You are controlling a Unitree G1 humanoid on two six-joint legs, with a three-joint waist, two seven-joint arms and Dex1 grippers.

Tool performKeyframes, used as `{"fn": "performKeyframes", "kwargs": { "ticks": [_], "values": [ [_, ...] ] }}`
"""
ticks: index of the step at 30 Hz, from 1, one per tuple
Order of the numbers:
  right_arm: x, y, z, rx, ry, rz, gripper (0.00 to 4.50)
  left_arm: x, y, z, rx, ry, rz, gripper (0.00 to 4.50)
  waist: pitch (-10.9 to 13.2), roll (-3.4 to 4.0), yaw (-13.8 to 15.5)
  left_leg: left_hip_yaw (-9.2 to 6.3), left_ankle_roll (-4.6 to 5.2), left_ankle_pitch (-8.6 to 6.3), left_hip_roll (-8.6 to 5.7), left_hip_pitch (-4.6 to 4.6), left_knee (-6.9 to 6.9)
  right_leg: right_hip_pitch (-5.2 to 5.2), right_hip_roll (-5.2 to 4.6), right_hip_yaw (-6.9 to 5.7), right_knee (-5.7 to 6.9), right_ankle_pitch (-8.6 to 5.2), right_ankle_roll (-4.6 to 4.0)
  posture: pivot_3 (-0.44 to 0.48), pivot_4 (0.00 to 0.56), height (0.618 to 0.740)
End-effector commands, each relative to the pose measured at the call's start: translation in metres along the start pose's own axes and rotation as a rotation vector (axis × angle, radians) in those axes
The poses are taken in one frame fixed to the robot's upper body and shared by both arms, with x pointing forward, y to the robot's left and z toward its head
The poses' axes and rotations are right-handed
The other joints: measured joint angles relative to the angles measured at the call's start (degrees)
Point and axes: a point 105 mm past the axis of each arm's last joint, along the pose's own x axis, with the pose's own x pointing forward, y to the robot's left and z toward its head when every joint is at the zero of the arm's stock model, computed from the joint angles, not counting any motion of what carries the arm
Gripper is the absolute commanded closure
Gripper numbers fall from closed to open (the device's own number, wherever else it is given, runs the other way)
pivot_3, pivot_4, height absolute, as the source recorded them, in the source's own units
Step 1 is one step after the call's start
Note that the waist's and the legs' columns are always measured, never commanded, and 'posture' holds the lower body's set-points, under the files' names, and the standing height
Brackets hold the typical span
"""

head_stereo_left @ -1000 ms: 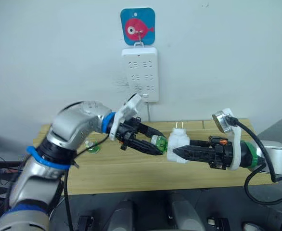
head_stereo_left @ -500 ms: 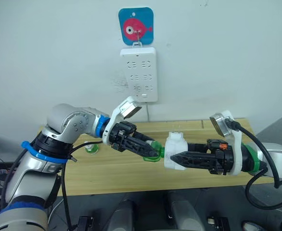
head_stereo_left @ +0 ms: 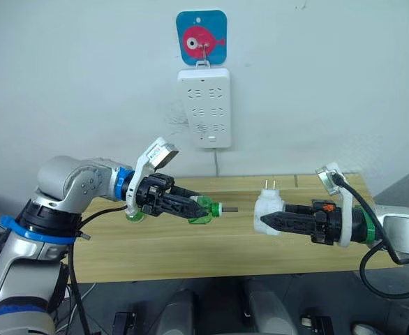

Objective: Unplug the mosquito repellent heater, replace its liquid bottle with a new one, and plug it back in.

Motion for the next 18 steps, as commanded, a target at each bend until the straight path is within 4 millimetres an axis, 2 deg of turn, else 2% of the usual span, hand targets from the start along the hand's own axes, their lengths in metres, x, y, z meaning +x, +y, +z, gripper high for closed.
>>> {"fn": "performKeyframes", "kwargs": {
  "ticks": [1,3,8,10,18],
  "values": [
    [-0.011,-0.053,-0.004,-0.047,0.014,-0.335,1.53,0.007,0.004,-0.009,0.234,0.022,0.09,2.27,0.0,0.0,0.0,0.02,0.0,0.0,0.0,0.01,0.0,0.01,-0.01,0.03,-0.02,0.0,0.0,-0.153,0.223,0.74],
    [-0.015,-0.082,-0.015,-0.099,0.08,-0.504,1.53,0.013,0.007,-0.019,0.315,0.027,0.125,2.27,0.0,-0.02,0.0,0.09,0.0,0.0,-0.01,0.0,0.01,0.01,-0.03,0.11,-0.02,0.0,0.0,-0.15,0.23,0.74],
    [-0.021,-0.131,-0.032,-0.188,0.267,-0.801,1.53,0.024,0.012,-0.038,0.47,0.027,0.207,2.27,0.2,0.07,-0.1,0.09,0.0,0.0,0.01,0.01,0.0,-0.01,-0.01,0.11,0.0,0.01,-0.01,-0.138,0.256,0.74],
    [-0.02,-0.141,-0.033,-0.122,0.28,-0.814,1.53,0.026,0.014,-0.043,0.5,0.029,0.229,2.27,0.4,0.15,-0.1,0.17,-0.01,0.01,0.01,0.04,0.0,-0.01,-0.01,0.19,-0.01,0.02,-0.03,-0.136,0.265,0.74],
    [-0.019,-0.18,-0.023,-0.032,0.322,-0.883,1.53,0.039,0.011,-0.057,0.549,0.017,0.24,2.27,0.9,0.2,-0.1,0.12,0.03,-0.01,0.0,0.02,-0.01,0.0,0.0,0.11,0.01,0.04,-0.06,-0.113,0.289,0.74]
  ]
}}
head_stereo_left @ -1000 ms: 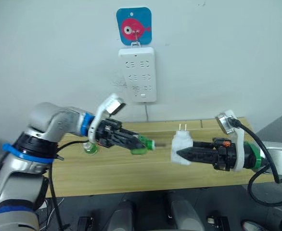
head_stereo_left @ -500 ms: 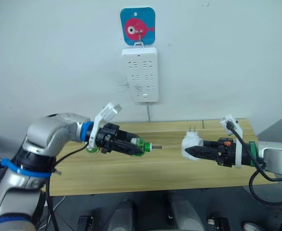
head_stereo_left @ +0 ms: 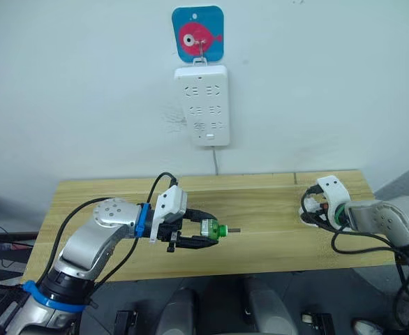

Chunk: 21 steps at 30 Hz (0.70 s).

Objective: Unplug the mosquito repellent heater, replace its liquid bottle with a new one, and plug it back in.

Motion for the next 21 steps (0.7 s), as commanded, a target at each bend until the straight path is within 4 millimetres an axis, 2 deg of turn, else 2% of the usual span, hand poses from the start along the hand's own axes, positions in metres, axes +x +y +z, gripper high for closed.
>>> {"fn": "performKeyframes", "kwargs": {
  "ticks": [1,7,11,13,18,20,21],
  "values": [
    [0.005,-0.016,0.003,0.039,0.032,-0.039,1.53,0.008,-0.009,0.007,0.065,-0.022,-0.018,2.27,0.1,0.0,0.0,-0.01,0.01,0.0,0.0,-0.01,-0.02,0.0,0.0,-0.01,-0.01,0.0,0.0,-0.111,0.291,0.74],
    [0.017,-0.03,0.006,0.091,0.06,-0.079,1.53,0.013,-0.01,0.007,0.068,-0.035,-0.013,2.27,0.6,-0.04,0.0,-0.06,0.02,-0.01,0.0,-0.03,-0.04,0.0,-0.01,-0.05,-0.01,0.01,-0.01,-0.111,0.293,0.74],
    [0.02,-0.034,0.008,0.116,0.055,-0.096,0.16,0.015,-0.007,0.009,0.068,-0.047,-0.008,2.27,0.7,-0.06,0.0,-0.06,0.01,-0.01,0.0,-0.01,-0.04,0.01,-0.01,-0.05,-0.01,0.01,-0.02,-0.113,0.293,0.74],
    [0.019,-0.034,0.01,0.116,0.044,-0.092,0.0,0.015,-0.006,0.008,0.068,-0.048,-0.007,2.27,0.9,0.0,0.0,-0.06,0.02,-0.01,0.0,-0.02,-0.04,0.0,0.0,-0.05,0.0,0.01,-0.02,-0.128,0.289,0.74],
    [-0.033,-0.056,0.024,0.07,-0.109,-0.162,0.0,0.015,0.006,0.012,0.051,-0.13,0.079,2.27,1.1,0.33,0.3,-0.12,0.01,-0.01,-0.07,-0.12,-0.04,-0.03,-0.05,-0.1,-0.02,0.01,-0.01,-0.155,0.273,0.74],
    [-0.063,-0.052,0.031,0.058,-0.212,-0.157,0.0,0.017,0.01,0.016,0.063,-0.183,0.123,2.27,1.1,0.33,0.1,-0.15,0.01,-0.01,-0.07,-0.21,-0.04,-0.06,-0.06,-0.12,-0.05,0.01,0.0,-0.166,0.259,0.74],
    [-0.078,-0.043,0.036,0.047,-0.271,-0.124,0.0,0.019,0.011,0.018,0.074,-0.211,0.149,2.27,1.1,0.33,0.1,-0.15,0.01,-0.01,-0.06,-0.21,-0.04,-0.07,-0.06,-0.12,-0.06,0.01,0.0,-0.172,0.254,0.74]
  ]
}}
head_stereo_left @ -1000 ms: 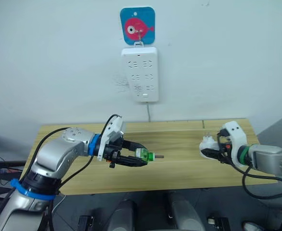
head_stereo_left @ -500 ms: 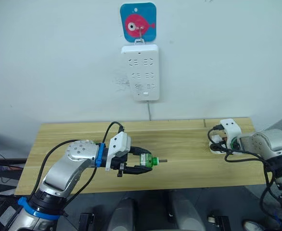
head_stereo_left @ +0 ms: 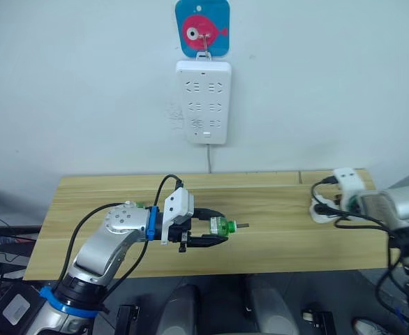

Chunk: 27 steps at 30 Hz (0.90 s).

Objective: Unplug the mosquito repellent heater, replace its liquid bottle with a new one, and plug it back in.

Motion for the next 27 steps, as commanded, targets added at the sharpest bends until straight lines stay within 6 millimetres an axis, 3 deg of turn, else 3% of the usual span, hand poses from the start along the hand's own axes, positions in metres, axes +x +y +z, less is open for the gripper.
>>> {"fn": "performKeyframes", "kwargs": {
  "ticks": [1,5,10,13,16,22,27],
  "values": [
    [-0.05,0.012,0.027,-0.02,-0.203,0.061,0.0,0.003,0.004,0.013,0.062,-0.095,0.068,2.27,0.0,-0.01,-0.1,-0.01,0.0,0.0,0.02,-0.01,0.0,-0.01,0.0,-0.01,0.0,0.0,0.0,-0.175,0.253,0.74],
    [-0.098,0.061,0.028,-0.044,-0.412,0.275,0.0,0.011,0.003,0.024,0.089,-0.217,0.146,2.27,0.0,0.02,-0.5,0.03,-0.01,0.0,0.15,0.16,-0.01,0.06,0.11,0.03,0.1,0.0,0.0,-0.215,0.237,0.74],
    [-0.128,0.105,0.029,0.089,-0.678,0.5,0.0,0.018,0.007,0.038,0.189,-0.32,0.242,2.27,-0.1,0.04,-0.6,0.06,-0.08,0.05,0.12,0.26,0.05,0.17,0.16,0.08,0.09,0.09,0.06,-0.241,0.209,0.74],
    [-0.133,0.132,0.016,0.214,-0.696,0.697,0.0,0.022,0.013,0.045,0.233,-0.365,0.304,2.27,-0.3,0.04,-0.6,0.12,-0.09,0.06,0.06,0.26,0.09,0.22,0.15,0.12,0.06,0.18,0.13,-0.244,0.198,0.74],
    [-0.136,0.152,0.012,0.265,-0.699,0.769,0.0,0.025,0.019,0.05,0.267,-0.386,0.34,2.27,-0.7,0.15,-0.8,0.21,-0.08,0.05,0.03,0.26,0.09,0.19,0.14,0.14,0.05,0.21,0.15,-0.242,0.181,0.74],
    [-0.136,0.188,0.035,0.384,-0.749,0.892,0.0,0.03,0.026,0.061,0.317,-0.416,0.353,2.27,-2.2,0.18,-2.4,0.35,-0.08,0.06,0.06,0.35,0.08,0.17,0.27,0.15,0.11,0.22,0.17,-0.227,0.152,0.74],
    [-0.134,0.198,0.051,0.472,-0.763,0.967,0.0,0.032,0.026,0.064,0.332,-0.425,0.344,2.27,-3.3,0.11,-3.6,0.35,-0.07,0.06,0.06,0.39,0.07,0.19,0.34,0.18,0.11,0.22,0.17,-0.219,0.143,0.74]
  ]
}}
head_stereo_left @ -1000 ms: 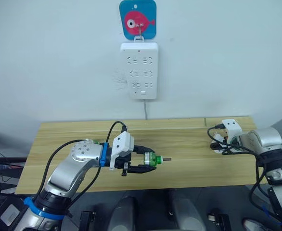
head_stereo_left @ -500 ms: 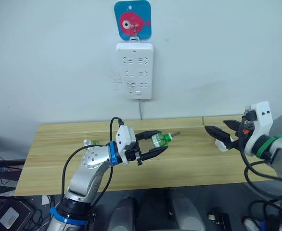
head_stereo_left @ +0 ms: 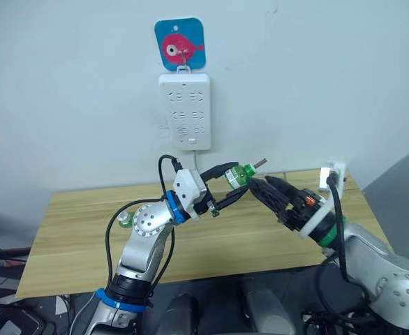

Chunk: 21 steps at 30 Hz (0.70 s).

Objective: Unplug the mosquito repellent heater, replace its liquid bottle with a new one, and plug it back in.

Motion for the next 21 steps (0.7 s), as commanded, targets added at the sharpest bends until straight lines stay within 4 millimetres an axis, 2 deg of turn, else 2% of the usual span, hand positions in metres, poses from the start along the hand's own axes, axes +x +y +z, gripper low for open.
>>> {"fn": "performKeyframes", "kwargs": {
  "ticks": [1,7,10,14,17,18,21],
  "values": [
    [0.009,0.009,0.01,0.041,-0.06,0.053,0.0,0.005,-0.001,0.01,0.037,-0.045,-0.013,2.27,-0.2,0.01,-0.1,0.0,0.0,0.0,0.0,0.0,0.0,0.01,0.0,0.0,0.0,0.0,0.0,-0.219,0.143,0.74],
    [0.018,0.014,0.01,0.091,-0.067,0.087,0.0,0.006,0.0,0.012,0.049,-0.054,-0.014,2.27,-0.5,0.06,-0.1,-0.03,0.02,0.01,-0.02,0.0,0.0,0.01,0.04,0.02,0.0,0.0,0.0,-0.209,0.135,0.74],
    [0.021,0.015,0.008,0.109,-0.056,0.098,0.9,0.006,0.0,0.012,0.053,-0.056,-0.013,2.27,-0.8,0.05,-0.1,-0.06,0.02,0.01,-0.01,-0.01,-0.01,0.01,0.03,0.03,0.0,0.0,0.0,-0.205,0.135,0.74],
    [0.022,0.016,0.007,0.126,-0.051,0.11,2.47,0.006,-0.001,0.013,0.055,-0.059,-0.014,2.27,-1.0,0.04,-0.1,-0.05,0.02,0.01,-0.02,0.0,-0.01,0.02,0.03,0.04,0.01,0.0,0.0,-0.197,0.134,0.74],
    [0.023,0.017,0.007,0.13,-0.048,0.118,3.44,0.005,-0.002,0.013,0.055,-0.059,-0.018,2.27,-1.2,0.03,0.0,-0.06,0.02,0.01,-0.02,0.0,-0.01,0.02,0.03,0.04,0.01,0.0,0.0,-0.193,0.134,0.74],
    [0.023,0.018,0.007,0.131,-0.044,0.121,3.65,0.004,-0.003,0.012,0.058,-0.057,-0.021,2.27,-1.2,0.02,0.0,-0.05,0.03,0.01,-0.02,0.01,-0.01,0.02,0.03,0.04,0.03,0.0,0.0,-0.192,0.134,0.74],
    [0.023,0.02,0.005,0.137,-0.033,0.132,3.64,0.003,-0.008,0.013,0.041,-0.067,-0.047,2.27,-1.3,0.03,0.0,-0.06,0.03,0.01,-0.02,0.01,-0.01,0.03,0.03,0.05,0.02,0.0,0.0,-0.191,0.136,0.74]
  ]
}}
